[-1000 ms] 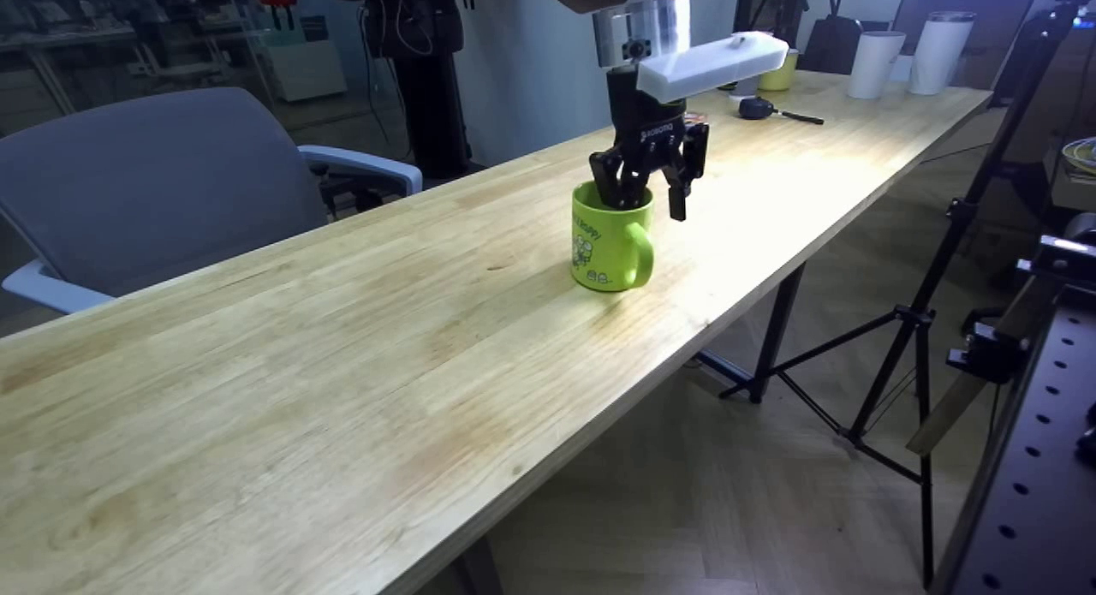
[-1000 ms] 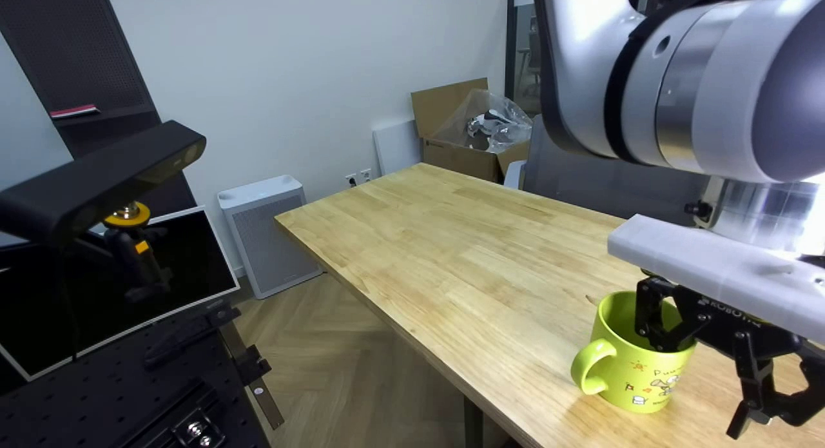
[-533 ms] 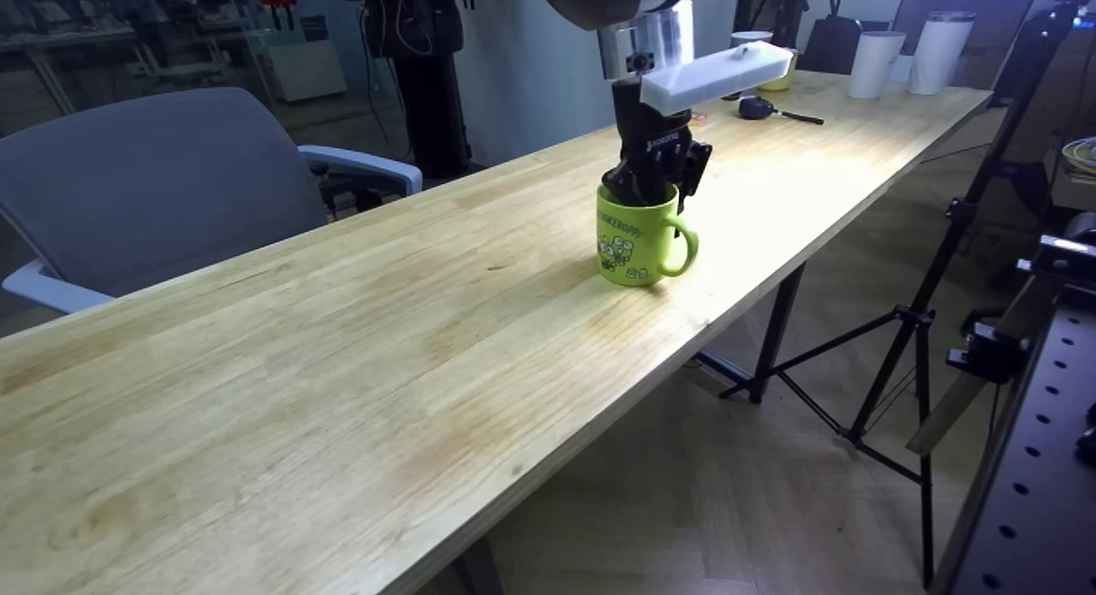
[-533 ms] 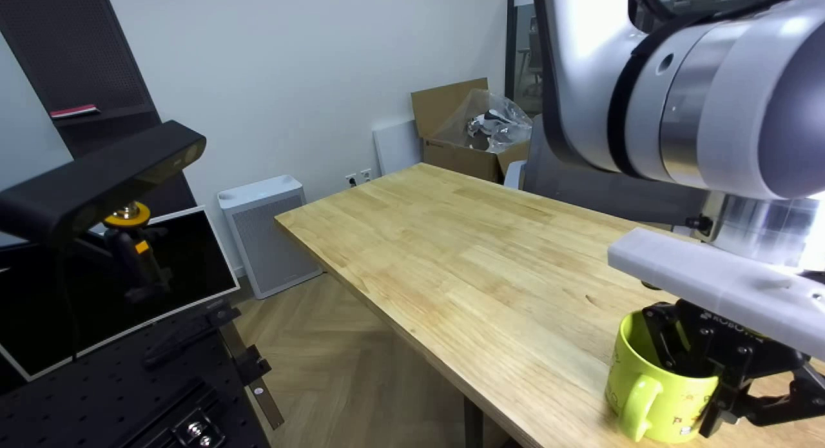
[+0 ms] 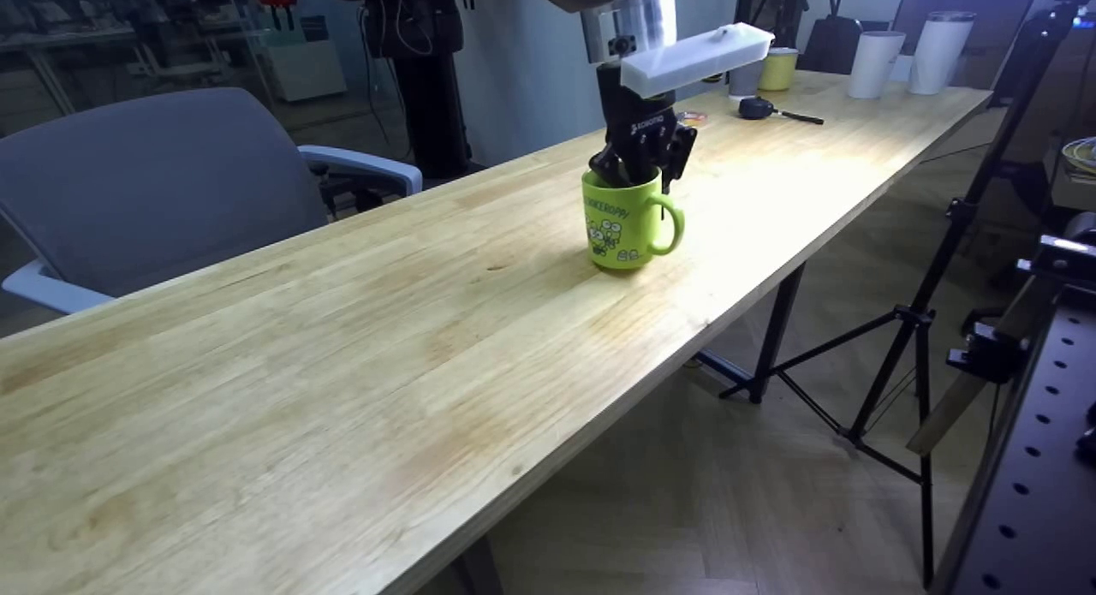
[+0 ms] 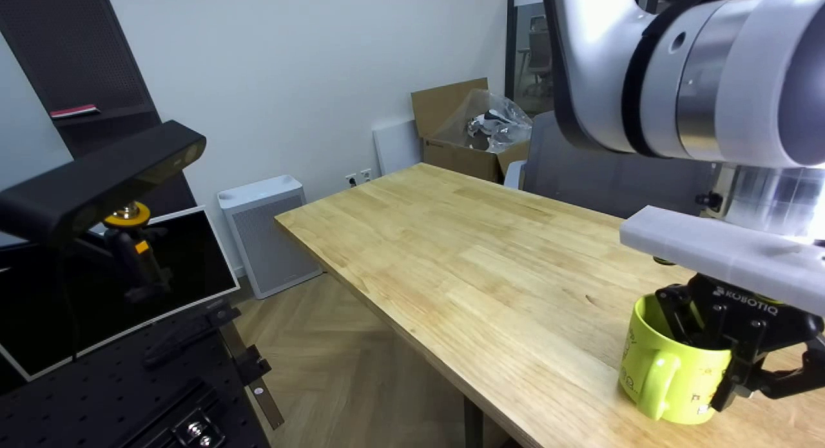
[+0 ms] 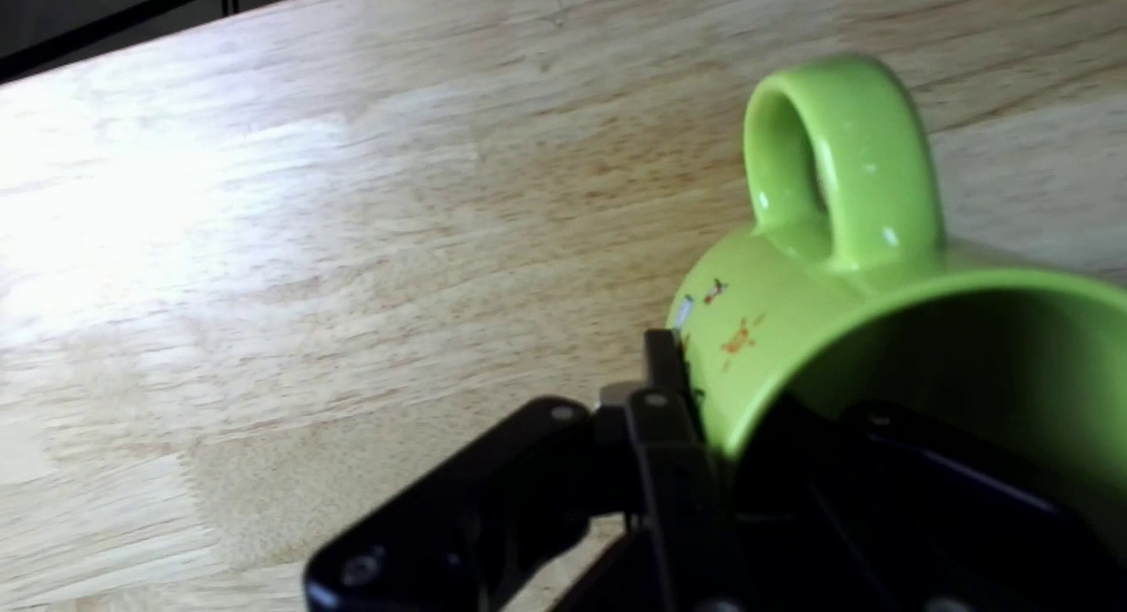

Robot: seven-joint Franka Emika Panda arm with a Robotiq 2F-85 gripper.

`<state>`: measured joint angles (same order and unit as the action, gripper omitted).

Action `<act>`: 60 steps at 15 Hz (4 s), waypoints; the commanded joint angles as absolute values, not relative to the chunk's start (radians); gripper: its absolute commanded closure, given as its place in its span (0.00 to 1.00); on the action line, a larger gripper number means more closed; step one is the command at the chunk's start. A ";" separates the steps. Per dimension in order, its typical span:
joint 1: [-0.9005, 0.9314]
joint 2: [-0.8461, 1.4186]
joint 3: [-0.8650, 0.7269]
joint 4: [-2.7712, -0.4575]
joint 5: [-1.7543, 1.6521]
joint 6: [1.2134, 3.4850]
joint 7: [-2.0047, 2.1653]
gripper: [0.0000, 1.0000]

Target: Pick up the cup and slightly move it to the left. Pick up the cup and move it forward. Pick up the cup and move it to the left.

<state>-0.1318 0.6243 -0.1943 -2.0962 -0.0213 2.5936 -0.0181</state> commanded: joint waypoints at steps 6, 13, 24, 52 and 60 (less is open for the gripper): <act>-0.108 0.605 -0.200 -2.046 -0.042 2.546 0.044 0.98; -0.063 0.610 -0.191 -2.046 -0.050 2.563 0.068 0.98; 0.020 0.622 -0.169 -2.048 -0.065 2.569 0.113 0.98; 0.049 0.621 -0.212 -1.992 -0.102 2.534 0.160 0.00; 0.049 0.542 -0.205 -1.971 -0.117 2.454 0.177 0.00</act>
<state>0.0410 0.5887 -0.2012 -1.9876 -0.0838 2.5085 0.1207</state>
